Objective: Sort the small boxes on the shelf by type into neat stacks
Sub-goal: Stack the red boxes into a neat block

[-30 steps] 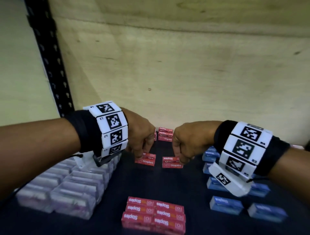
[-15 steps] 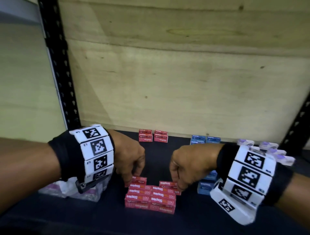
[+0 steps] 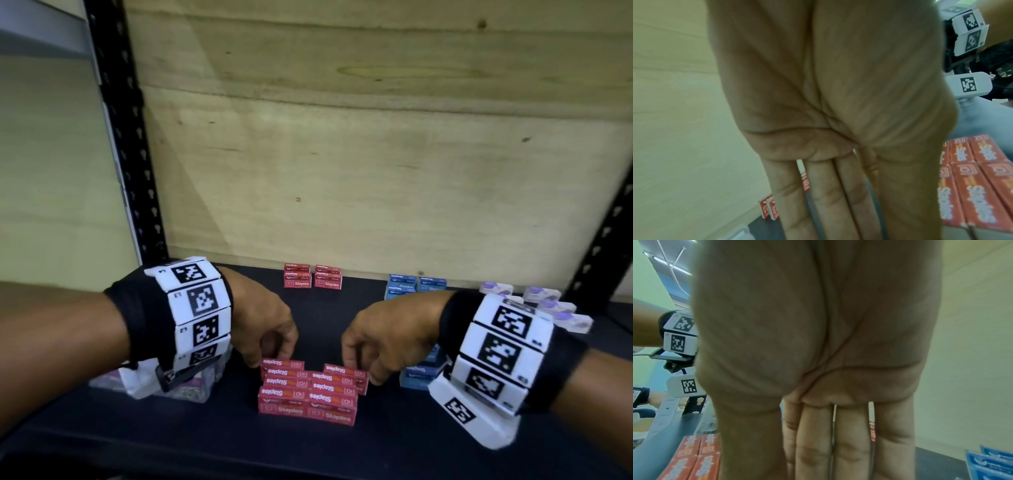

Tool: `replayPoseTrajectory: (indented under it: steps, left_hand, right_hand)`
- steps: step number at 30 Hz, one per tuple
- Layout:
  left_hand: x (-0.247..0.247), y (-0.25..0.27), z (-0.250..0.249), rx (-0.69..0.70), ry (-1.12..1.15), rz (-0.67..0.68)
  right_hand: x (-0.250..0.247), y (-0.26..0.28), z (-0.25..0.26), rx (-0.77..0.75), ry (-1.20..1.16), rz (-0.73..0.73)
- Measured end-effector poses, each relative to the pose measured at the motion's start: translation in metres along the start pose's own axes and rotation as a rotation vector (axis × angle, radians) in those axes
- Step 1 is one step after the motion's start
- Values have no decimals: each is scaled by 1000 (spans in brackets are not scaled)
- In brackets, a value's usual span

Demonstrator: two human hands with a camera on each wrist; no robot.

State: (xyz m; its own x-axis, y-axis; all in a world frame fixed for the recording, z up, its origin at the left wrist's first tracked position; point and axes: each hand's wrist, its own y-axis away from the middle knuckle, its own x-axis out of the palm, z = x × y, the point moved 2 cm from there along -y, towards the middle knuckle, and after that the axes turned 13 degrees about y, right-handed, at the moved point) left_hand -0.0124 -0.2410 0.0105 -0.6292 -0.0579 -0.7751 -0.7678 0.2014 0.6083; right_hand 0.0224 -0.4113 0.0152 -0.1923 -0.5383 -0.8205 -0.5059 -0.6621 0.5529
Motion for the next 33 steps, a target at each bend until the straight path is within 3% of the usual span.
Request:
replayPoseTrajectory:
  steps: [33]
  left_hand:
    - [1,-1,-7,-36,-20,48]
  right_hand:
    - [-7,-12,6,-9,-21,131]
